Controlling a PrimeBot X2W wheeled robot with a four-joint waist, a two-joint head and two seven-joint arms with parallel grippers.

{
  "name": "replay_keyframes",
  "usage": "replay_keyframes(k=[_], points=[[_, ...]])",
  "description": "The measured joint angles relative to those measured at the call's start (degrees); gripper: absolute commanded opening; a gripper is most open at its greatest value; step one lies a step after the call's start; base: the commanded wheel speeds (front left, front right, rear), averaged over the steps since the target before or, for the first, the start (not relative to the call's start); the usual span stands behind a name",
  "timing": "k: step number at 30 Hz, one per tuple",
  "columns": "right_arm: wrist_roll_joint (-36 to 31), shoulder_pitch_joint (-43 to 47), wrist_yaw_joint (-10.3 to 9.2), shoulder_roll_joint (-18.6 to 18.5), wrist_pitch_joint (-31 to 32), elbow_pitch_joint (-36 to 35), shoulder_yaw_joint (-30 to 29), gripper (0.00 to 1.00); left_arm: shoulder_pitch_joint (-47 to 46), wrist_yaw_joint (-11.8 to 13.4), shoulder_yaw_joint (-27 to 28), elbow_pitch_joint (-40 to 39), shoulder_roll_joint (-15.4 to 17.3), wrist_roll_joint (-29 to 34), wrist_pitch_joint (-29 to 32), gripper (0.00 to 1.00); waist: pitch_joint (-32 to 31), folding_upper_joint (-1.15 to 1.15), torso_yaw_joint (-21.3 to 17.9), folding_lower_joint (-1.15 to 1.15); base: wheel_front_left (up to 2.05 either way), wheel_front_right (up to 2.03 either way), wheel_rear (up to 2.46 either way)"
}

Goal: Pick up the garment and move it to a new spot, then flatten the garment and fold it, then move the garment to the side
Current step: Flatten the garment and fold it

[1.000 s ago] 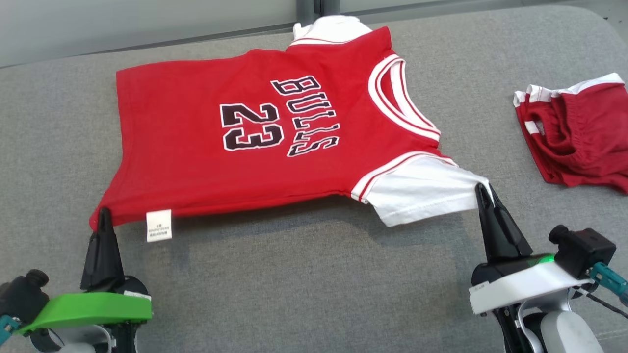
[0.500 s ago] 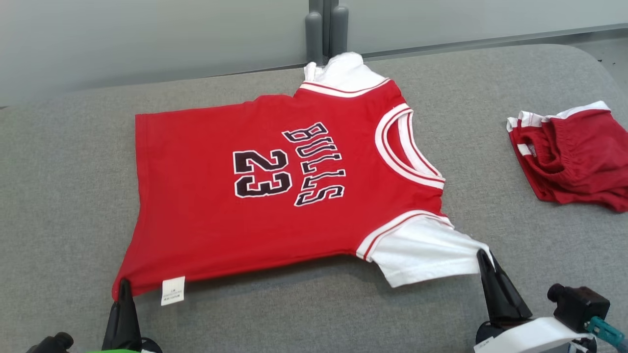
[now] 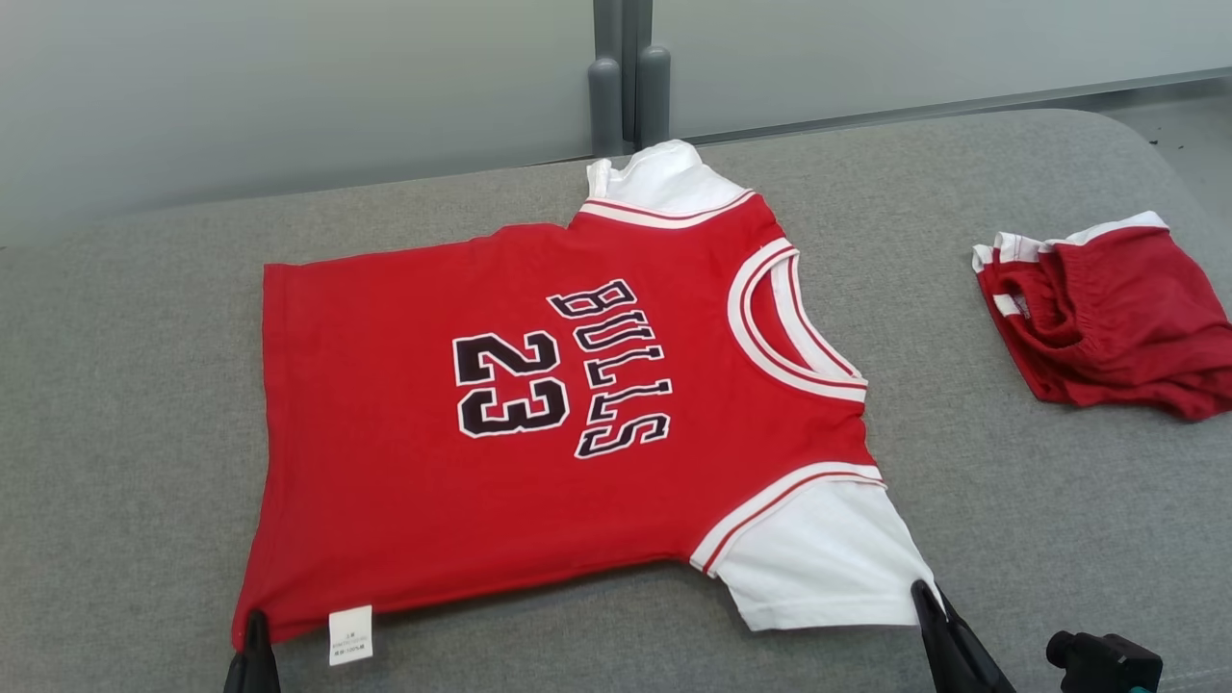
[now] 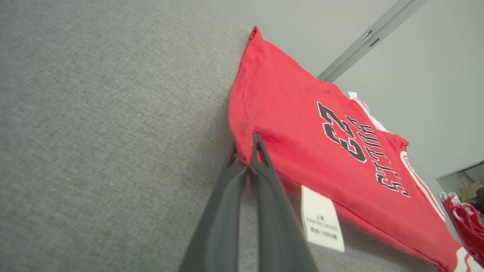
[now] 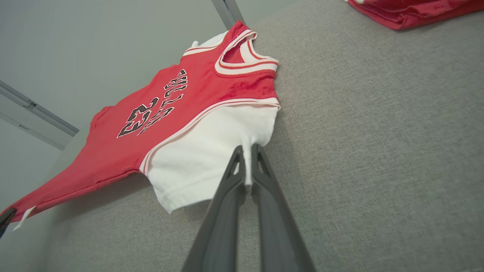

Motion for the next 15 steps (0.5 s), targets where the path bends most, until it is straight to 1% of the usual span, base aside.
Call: replay_keyframes(k=[15], points=[[-1.18, -0.53, 0.00, 0.00, 0.11, 1.88, 0.21, 0.00, -0.21, 0.01, -0.82, 1.47, 0.00, -0.15, 0.65, 0.00, -2.43, 0.00, 0.16, 0.00, 0.00, 0.00, 0.00]])
